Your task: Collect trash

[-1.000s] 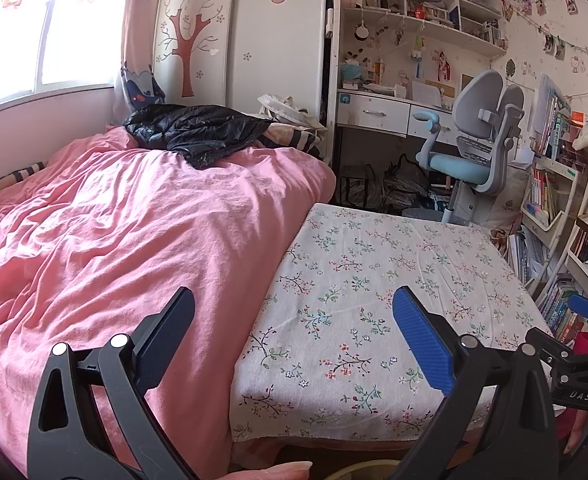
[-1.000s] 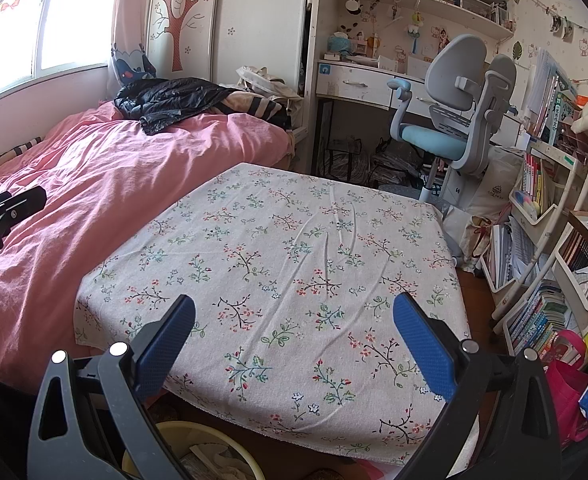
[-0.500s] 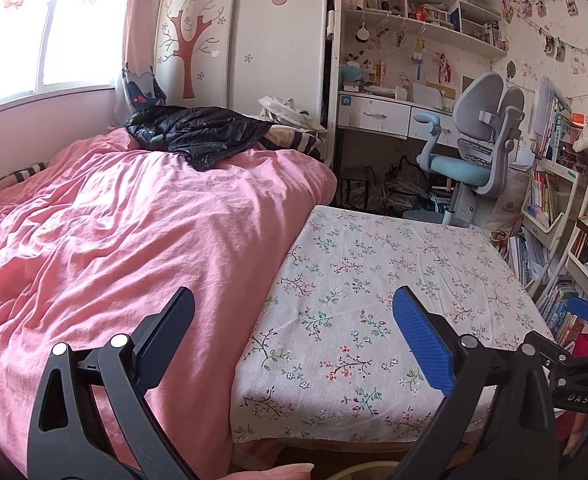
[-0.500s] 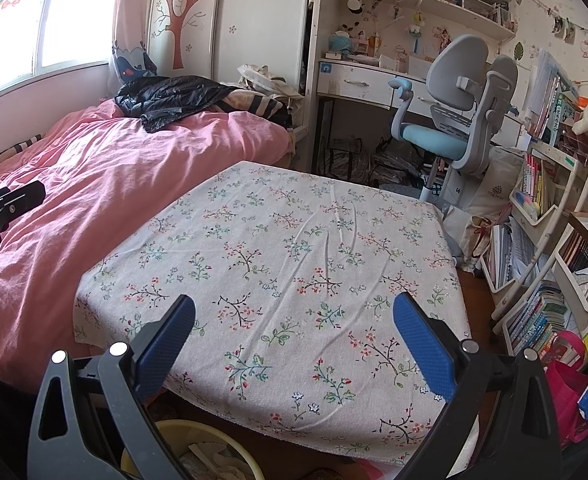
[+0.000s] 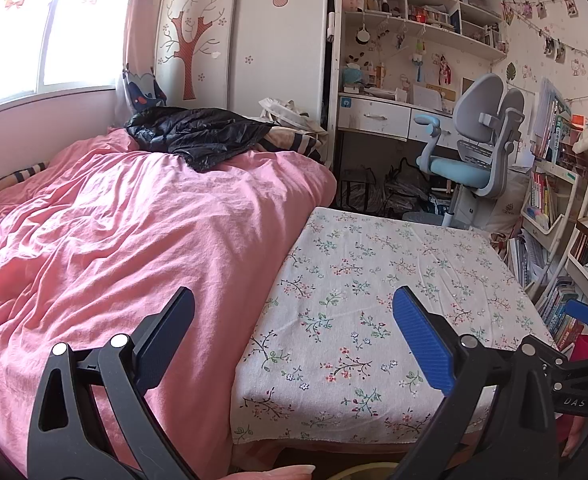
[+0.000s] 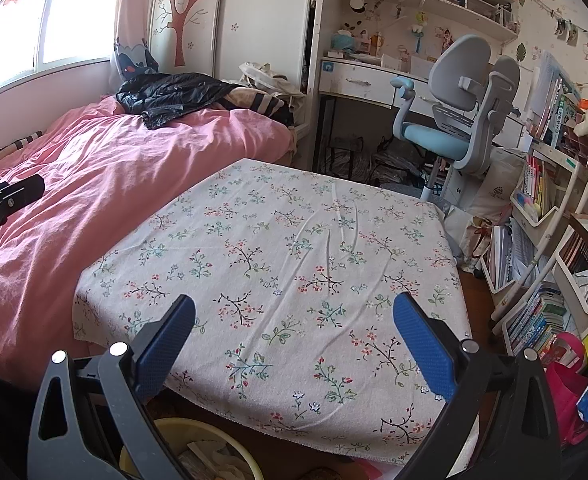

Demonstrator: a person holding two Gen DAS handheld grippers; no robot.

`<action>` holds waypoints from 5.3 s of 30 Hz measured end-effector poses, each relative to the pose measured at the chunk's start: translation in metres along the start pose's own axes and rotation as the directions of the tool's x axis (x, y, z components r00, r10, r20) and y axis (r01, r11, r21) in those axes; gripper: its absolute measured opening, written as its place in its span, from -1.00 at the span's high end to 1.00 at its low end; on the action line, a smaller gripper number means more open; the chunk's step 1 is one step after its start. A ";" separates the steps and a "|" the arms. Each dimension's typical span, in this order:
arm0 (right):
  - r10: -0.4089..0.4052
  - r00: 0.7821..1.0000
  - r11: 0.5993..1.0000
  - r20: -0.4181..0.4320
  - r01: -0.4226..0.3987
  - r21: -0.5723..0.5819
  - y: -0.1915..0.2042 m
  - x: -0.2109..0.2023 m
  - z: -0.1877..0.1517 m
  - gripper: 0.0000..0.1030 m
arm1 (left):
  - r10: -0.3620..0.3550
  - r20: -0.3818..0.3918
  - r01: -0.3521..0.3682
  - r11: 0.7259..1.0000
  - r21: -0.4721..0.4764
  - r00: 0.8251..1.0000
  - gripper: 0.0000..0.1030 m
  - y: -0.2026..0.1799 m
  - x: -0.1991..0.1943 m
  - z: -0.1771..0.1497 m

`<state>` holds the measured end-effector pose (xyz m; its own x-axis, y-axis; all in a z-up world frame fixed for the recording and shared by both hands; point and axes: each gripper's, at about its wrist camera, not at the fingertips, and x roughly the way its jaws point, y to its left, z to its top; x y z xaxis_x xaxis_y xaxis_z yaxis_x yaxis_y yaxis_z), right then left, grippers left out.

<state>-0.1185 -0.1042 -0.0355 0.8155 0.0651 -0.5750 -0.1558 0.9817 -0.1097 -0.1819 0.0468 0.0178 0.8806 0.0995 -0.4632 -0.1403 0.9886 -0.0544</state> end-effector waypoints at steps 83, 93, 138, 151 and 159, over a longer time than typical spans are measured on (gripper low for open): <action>-0.001 1.000 1.000 -0.011 0.001 -0.025 -0.001 0.001 -0.011 -0.85 | -0.022 -0.123 0.005 0.990 -0.141 0.992 -0.85 0.016 0.026 -0.020; -0.001 1.000 1.000 -0.015 0.001 -0.030 -0.003 0.001 -0.011 -0.85 | -0.024 -0.167 0.020 0.999 -0.028 0.986 -0.85 0.002 0.030 -0.017; -0.003 1.000 0.999 -0.018 0.002 -0.035 0.000 0.003 -0.009 -0.85 | -0.012 -0.238 -0.005 0.998 -0.067 0.971 -0.86 0.011 0.042 -0.023; 0.004 1.000 0.999 -0.019 -0.004 -0.040 -0.005 0.006 -0.013 -0.85 | -0.005 -0.241 -0.010 0.998 -0.058 0.971 -0.86 0.008 0.042 -0.025; 0.015 0.999 1.000 -0.043 -0.016 -0.027 -0.010 0.018 -0.011 -0.85 | 0.003 -0.248 -0.007 1.000 -0.016 0.969 -0.86 -0.007 0.046 -0.030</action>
<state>-0.1083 -0.1150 -0.0539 0.7885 0.0720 -0.6108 -0.1837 0.9753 -0.1222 -0.1538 0.0415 -0.0302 0.7407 0.0714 -0.6680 -0.1538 0.9860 -0.0651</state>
